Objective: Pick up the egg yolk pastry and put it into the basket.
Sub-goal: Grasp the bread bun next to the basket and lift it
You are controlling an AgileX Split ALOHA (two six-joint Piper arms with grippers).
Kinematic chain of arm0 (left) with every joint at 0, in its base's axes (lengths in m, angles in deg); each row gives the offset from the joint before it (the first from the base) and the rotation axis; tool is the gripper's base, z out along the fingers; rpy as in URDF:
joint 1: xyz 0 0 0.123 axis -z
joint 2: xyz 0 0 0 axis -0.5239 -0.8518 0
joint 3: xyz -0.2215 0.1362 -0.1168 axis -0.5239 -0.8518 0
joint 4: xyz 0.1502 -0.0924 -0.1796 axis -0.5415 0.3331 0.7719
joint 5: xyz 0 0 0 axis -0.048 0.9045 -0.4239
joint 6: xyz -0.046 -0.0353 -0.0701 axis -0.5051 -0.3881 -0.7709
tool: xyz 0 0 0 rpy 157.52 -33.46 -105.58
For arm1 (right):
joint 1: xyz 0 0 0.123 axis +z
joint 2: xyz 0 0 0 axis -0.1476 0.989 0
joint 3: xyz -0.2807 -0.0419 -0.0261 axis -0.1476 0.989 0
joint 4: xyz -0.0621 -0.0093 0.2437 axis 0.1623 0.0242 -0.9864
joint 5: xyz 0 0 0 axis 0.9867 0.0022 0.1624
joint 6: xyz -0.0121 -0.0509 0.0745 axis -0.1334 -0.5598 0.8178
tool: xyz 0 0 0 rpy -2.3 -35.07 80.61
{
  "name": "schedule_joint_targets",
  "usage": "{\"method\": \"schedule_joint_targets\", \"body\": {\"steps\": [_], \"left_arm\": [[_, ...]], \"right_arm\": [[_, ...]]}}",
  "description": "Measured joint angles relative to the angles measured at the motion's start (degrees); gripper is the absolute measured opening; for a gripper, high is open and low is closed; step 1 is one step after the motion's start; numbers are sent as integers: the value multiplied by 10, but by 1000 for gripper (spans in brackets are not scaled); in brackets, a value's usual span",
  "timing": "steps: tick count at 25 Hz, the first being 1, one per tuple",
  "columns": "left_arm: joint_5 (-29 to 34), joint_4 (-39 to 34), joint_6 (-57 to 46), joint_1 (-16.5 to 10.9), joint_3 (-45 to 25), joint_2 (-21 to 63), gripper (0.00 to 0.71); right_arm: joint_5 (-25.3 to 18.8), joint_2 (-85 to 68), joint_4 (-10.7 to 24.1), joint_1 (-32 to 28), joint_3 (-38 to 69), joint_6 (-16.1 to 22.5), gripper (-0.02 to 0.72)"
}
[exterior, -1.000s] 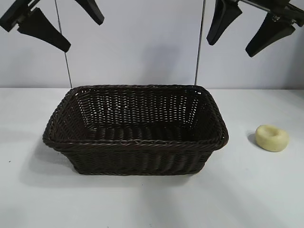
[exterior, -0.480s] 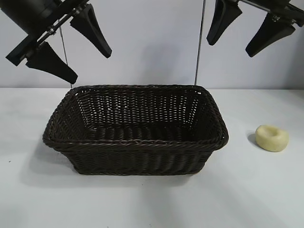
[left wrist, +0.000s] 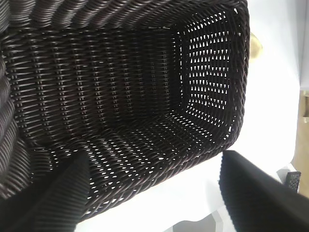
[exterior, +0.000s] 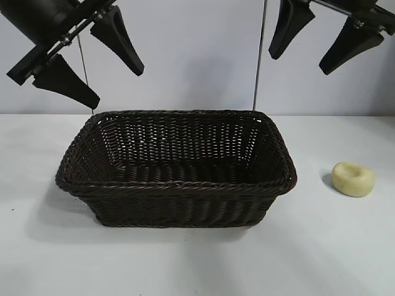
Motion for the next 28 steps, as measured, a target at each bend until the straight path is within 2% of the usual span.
{"method": "schedule_joint_targets", "body": {"steps": [7,10,22,28], "left_arm": [[0,-2,1,0,0,0,542],[0,-2,1,0,0,0,542],[0,-2,1,0,0,0,542],[0,-2,1,0,0,0,542]], "right_arm": [[-44,0,18,-90,0,-7,590],[-49,0,21,-119,0,-7,590],[-44,59,27,-126,0,-2,590],[-25,126,27,-126,0,0,590]]}}
